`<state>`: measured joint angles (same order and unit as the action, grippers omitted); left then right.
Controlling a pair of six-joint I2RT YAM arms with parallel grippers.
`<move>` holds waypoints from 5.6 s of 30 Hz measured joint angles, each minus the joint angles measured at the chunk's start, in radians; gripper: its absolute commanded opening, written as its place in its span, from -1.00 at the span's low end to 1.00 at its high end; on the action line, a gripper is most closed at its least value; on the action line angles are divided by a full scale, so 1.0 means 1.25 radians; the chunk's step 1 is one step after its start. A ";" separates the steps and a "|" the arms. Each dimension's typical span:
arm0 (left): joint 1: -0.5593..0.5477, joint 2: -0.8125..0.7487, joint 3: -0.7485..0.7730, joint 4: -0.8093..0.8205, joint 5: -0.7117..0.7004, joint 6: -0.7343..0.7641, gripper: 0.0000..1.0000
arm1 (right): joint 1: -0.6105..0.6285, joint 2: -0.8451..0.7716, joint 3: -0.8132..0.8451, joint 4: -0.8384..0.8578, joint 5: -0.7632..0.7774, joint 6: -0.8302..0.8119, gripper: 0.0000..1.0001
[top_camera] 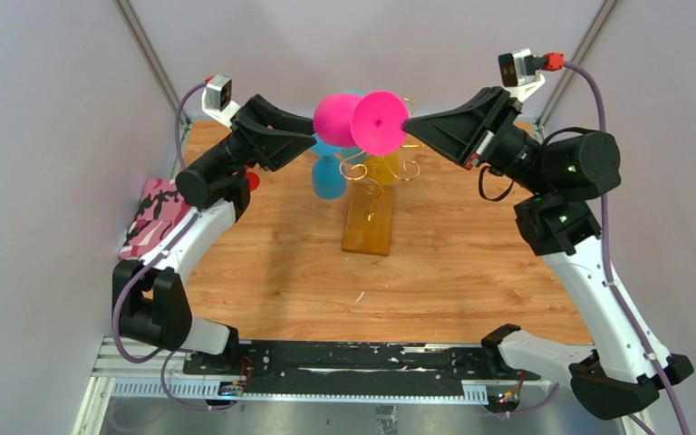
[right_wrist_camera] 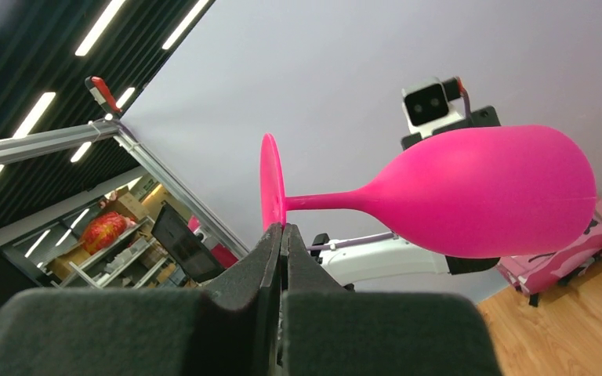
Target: Take the wine glass off the wine glass rack
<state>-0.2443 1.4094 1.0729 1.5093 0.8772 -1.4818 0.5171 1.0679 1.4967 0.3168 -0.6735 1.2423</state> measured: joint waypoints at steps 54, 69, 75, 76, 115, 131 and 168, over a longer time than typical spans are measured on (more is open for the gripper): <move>-0.001 -0.329 0.696 -1.892 -0.946 0.836 -1.00 | 0.032 -0.233 -0.030 -0.401 0.330 -0.464 0.47; -0.001 -0.090 0.379 -2.088 -0.997 0.820 -1.00 | 0.032 -0.179 -0.026 -0.573 0.435 -0.592 0.47; 0.030 -0.042 0.309 -1.969 -0.944 0.824 -1.00 | 0.032 -0.178 -0.045 -0.586 0.445 -0.603 0.46; 0.041 -0.019 0.298 -1.948 -0.934 0.824 -1.00 | 0.032 -0.178 -0.047 -0.587 0.449 -0.606 0.46; 0.106 0.171 0.265 -1.758 -0.886 0.871 -0.02 | 0.032 -0.145 -0.121 -0.564 0.494 -0.651 0.50; 0.071 -0.128 0.371 -1.756 -0.809 0.859 0.24 | 0.019 -0.073 -0.093 -0.562 0.500 -0.651 0.45; 0.063 -0.119 0.012 -1.160 -0.243 0.354 0.16 | -0.065 -0.082 -0.140 -0.533 0.431 -0.627 0.36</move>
<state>-0.1661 1.2602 1.0882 0.0597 0.5735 -1.0389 0.4355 0.9653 1.3220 -0.3500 -0.1345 0.4583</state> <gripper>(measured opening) 0.589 0.687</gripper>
